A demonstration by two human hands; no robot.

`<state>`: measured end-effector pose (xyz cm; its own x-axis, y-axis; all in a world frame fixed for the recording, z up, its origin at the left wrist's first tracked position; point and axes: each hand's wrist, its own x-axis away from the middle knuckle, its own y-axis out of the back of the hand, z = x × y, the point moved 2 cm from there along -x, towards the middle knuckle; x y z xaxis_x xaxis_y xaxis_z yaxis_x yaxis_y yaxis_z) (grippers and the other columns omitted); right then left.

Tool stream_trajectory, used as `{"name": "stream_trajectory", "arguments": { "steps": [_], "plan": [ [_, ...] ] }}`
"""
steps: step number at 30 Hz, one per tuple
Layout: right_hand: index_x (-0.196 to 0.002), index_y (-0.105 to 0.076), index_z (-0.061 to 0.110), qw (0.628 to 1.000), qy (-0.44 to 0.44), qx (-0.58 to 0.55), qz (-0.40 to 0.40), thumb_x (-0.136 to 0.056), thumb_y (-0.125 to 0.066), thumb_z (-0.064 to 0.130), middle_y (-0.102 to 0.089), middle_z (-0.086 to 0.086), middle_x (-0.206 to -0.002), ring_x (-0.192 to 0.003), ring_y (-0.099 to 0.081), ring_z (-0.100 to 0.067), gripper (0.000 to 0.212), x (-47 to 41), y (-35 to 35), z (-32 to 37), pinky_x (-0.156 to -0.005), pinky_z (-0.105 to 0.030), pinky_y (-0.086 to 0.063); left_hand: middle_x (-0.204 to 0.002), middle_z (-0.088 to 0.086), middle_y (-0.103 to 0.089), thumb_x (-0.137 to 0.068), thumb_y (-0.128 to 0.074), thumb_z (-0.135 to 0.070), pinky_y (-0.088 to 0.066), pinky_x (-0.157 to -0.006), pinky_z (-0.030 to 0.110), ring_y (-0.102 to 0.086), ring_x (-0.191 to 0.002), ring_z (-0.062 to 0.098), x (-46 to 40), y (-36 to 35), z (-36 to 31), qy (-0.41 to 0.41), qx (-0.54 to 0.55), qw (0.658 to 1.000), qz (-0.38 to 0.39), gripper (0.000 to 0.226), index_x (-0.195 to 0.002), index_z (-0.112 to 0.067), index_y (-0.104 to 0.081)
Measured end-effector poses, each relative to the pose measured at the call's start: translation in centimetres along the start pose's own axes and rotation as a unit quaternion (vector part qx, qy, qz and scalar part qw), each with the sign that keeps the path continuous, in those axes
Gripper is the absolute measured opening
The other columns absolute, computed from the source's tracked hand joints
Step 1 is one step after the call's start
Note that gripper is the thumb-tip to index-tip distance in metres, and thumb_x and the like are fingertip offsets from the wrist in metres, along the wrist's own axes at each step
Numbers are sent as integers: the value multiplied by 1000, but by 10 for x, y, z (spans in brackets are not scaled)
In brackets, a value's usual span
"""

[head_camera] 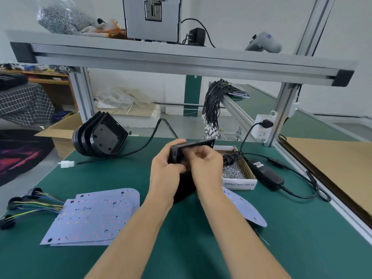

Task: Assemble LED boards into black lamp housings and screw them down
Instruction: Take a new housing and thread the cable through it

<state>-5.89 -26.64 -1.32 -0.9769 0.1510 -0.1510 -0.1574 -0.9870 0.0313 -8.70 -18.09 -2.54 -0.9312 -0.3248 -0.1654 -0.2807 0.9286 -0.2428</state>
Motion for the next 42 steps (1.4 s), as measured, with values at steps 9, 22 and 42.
{"name": "stream_trajectory", "arguments": {
  "steps": [9, 22, 42],
  "plan": [
    [-70, -67, 15, 995, 46, 46, -80, -81, -71, 10, -68, 1, -68, -67, -63, -19, 13, 4, -6, 6, -70, -37, -53, -83, -4, -73, -66, -36, 25, -53, -58, 22, -65, -72, 11, 0, -4, 2, -8, 16, 1000, 21, 75, -104, -33, -66],
    [-87, -71, 21, 986, 65, 129, 78, -91, -61, 20, -60, 13, -70, -59, -48, 1, 11, -50, 63, 45, -58, -16, -38, -83, 5, -74, -86, -64, -2, -57, -81, 37, -68, -77, 19, -14, 15, -8, -4, 108, 993, -46, 24, -81, -21, -78],
    [-67, -52, 3, 985, -115, -1, 126, -93, -60, 8, -44, -7, -57, -36, -40, -7, 27, -73, 22, -10, -42, -16, -34, -106, 7, -72, -77, -73, -32, -54, -82, 32, -67, -93, 20, 8, 32, -8, 68, 66, 980, 173, 42, -114, -13, -68]
  ]
}}
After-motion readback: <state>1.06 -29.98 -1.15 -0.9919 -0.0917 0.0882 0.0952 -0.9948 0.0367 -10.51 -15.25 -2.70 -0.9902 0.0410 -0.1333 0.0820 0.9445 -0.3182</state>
